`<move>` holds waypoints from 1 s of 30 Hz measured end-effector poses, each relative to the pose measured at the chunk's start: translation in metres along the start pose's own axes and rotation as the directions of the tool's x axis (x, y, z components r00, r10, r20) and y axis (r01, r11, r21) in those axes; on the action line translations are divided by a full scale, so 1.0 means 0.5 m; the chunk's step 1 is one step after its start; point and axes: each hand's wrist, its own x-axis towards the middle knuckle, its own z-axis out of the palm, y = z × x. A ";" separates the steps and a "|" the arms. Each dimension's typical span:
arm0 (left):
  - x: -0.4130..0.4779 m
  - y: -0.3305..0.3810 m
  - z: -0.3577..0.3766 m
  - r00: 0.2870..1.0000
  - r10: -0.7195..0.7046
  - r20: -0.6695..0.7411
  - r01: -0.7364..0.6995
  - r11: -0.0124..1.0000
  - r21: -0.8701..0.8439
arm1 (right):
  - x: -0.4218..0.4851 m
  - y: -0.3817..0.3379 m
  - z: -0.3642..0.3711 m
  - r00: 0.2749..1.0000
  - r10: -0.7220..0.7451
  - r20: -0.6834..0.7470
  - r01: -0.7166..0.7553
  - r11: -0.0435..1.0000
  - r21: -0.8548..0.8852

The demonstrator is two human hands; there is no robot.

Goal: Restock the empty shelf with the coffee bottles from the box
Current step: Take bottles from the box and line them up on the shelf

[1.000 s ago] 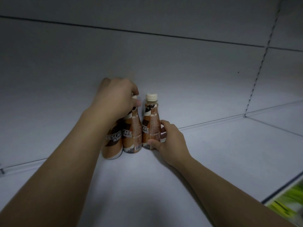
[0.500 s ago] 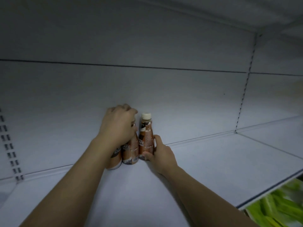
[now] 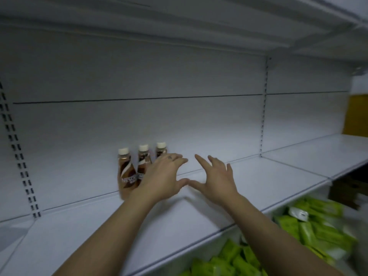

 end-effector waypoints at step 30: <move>-0.177 0.916 0.491 0.427 0.792 0.435 -0.395 0.597 -0.699 | -0.854 0.569 -0.188 0.185 0.980 0.073 -0.945 0.198 -0.260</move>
